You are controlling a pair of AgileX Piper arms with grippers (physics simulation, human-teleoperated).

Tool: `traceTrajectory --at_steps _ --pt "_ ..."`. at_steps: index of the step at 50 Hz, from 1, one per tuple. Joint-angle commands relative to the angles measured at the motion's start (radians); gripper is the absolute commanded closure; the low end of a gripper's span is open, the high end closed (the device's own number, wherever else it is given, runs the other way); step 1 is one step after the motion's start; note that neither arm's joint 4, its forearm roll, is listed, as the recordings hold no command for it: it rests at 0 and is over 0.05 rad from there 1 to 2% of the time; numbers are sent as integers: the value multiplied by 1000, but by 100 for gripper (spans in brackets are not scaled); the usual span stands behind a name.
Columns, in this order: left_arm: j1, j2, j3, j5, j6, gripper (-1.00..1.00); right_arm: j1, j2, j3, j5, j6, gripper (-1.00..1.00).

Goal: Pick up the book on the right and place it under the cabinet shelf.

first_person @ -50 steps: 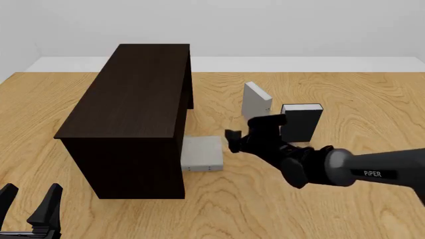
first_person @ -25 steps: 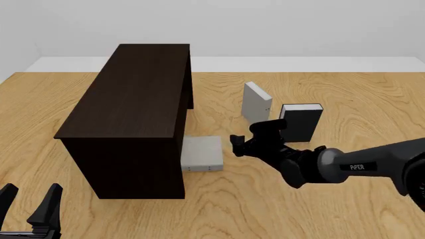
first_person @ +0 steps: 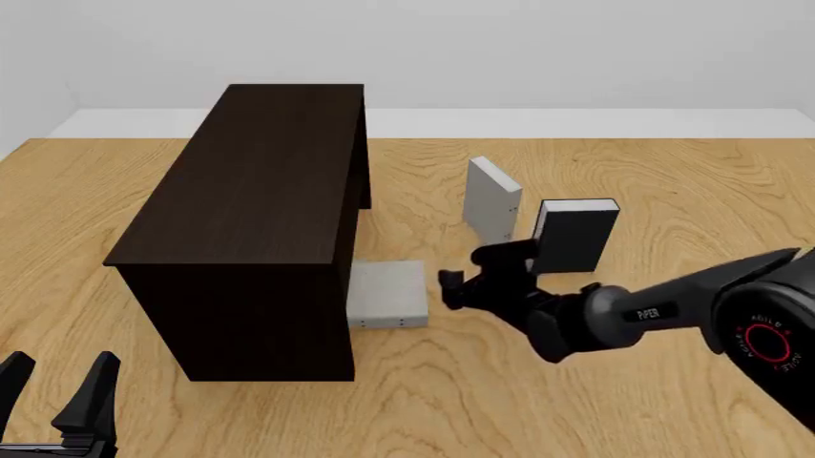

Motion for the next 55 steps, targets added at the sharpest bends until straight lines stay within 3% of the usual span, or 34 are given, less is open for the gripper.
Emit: traceTrajectory --at_steps 1,55 --pt "0 0 0 0 0 -100 1 54 -32 -1 0 -100" --pt "0 0 0 0 0 -100 39 148 -83 38 -32 -100"
